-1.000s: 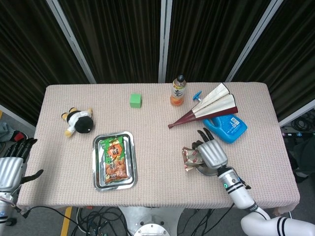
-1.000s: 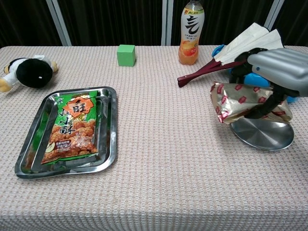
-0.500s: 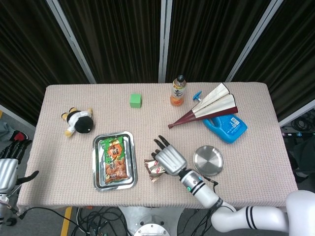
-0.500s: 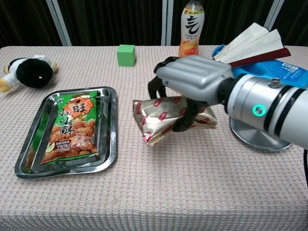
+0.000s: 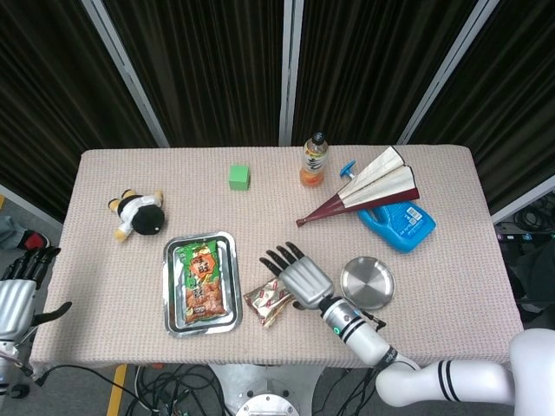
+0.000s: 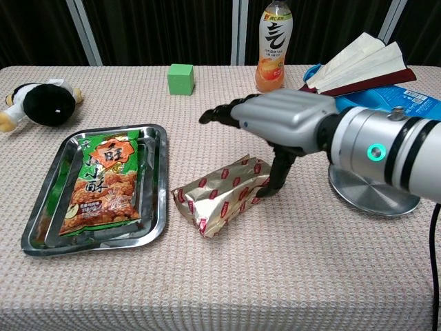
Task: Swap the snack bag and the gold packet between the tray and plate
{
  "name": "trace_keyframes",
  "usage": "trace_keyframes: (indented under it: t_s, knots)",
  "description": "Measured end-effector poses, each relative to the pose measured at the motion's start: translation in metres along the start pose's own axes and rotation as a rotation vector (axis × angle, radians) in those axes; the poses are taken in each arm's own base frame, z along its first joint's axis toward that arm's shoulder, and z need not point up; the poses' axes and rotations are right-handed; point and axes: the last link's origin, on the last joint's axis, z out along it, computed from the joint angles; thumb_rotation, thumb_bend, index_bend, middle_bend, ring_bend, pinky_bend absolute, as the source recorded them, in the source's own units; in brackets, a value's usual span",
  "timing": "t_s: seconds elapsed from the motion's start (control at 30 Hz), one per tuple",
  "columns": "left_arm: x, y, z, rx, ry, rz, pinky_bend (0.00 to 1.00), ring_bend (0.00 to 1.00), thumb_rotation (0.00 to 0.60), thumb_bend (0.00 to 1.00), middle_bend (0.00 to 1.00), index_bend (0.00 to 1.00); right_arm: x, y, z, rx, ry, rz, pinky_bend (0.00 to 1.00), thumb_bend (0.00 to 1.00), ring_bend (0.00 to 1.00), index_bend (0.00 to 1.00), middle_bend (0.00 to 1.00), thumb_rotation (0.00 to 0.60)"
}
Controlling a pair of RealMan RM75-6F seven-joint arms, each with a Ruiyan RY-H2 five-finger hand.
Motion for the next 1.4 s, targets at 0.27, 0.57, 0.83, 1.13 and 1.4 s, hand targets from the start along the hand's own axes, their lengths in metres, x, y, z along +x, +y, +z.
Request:
trace_keyframes:
  t_s: [0.27, 0.57, 0.83, 1.13, 1.4]
  knots:
    - [-0.007, 0.045, 0.027, -0.221, -0.065, 0.051, 0.17, 0.06, 0.600, 0.13, 0.11, 0.11, 0.035, 0.082, -0.061, -0.221, 0.197, 0.078, 0.00, 0.00, 0.00, 0.00, 0.05, 0.600]
    - [-0.032, 0.117, 0.063, -0.474, -0.139, 0.146, 0.17, 0.05, 0.600, 0.13, 0.09, 0.10, 0.049, 0.149, -0.145, -0.407, 0.345, 0.186, 0.00, 0.00, 0.00, 0.00, 0.05, 0.600]
    - [-0.054, 0.159, 0.085, -0.609, -0.209, 0.204, 0.17, 0.05, 0.600, 0.13, 0.09, 0.10, 0.045, 0.174, -0.169, -0.462, 0.363, 0.223, 0.00, 0.00, 0.00, 0.00, 0.04, 0.600]
    - [-0.074, 0.173, 0.103, -0.673, -0.285, 0.338, 0.17, 0.05, 0.600, 0.13, 0.09, 0.10, 0.042, 0.187, -0.176, -0.485, 0.371, 0.243, 0.00, 0.00, 0.00, 0.00, 0.04, 0.600]
    - [-0.083, 0.165, 0.105, -0.707, -0.324, 0.455, 0.17, 0.05, 0.600, 0.13, 0.09, 0.10, 0.036, 0.190, -0.173, -0.482, 0.358, 0.260, 0.00, 0.00, 0.00, 0.00, 0.04, 0.600]
